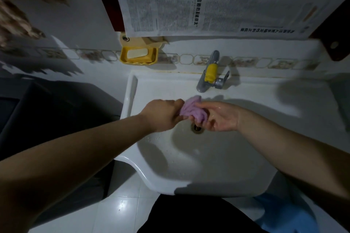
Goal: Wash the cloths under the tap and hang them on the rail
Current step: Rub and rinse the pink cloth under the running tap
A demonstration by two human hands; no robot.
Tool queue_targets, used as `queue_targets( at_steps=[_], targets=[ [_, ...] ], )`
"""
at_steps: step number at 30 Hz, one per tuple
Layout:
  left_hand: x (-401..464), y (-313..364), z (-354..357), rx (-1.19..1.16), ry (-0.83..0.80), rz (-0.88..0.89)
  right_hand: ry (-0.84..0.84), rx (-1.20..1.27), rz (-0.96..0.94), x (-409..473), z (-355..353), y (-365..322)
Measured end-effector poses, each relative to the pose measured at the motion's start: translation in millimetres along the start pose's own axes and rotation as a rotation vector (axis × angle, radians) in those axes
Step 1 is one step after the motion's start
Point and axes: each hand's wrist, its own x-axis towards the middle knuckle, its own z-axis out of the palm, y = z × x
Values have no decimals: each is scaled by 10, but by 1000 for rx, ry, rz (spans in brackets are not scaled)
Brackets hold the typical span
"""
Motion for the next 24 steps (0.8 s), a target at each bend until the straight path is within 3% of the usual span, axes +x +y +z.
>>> queue_targets(
  at_steps=[2,4,7,9,10,12,14,17,19,24],
  targets=[
    [-13,209,2,-357,-200,-370,88,-188,-76,-65,59,16],
    [2,379,-6,-862,-287,-708,267,-453,-180,-53,71,105],
    [-28,435,-66,-1613,-405,-1098,616,-1169,-570,-11,29,329],
    [-43,469,-99,-2003,-486,-1095,706,-1725,-856,37,-31,440],
    [-47,512,-109,-2147,-538,-1030,705,-1831,-1013,67,-61,463],
    [-37,624,-100,-2413,-661,-813,685,-1643,-1283,125,-70,462],
    [-23,711,-110,-2614,-794,-591,687,-1428,-1437,88,-42,363],
    [-68,681,-173,-2612,-939,-470,697,-1624,-1507,-45,-9,156],
    [-113,641,-273,-2359,-971,-515,596,-1855,-1422,-115,-22,89],
    [53,742,-262,-1115,-767,-736,482,-2262,-548,-191,139,42]
  ],
)
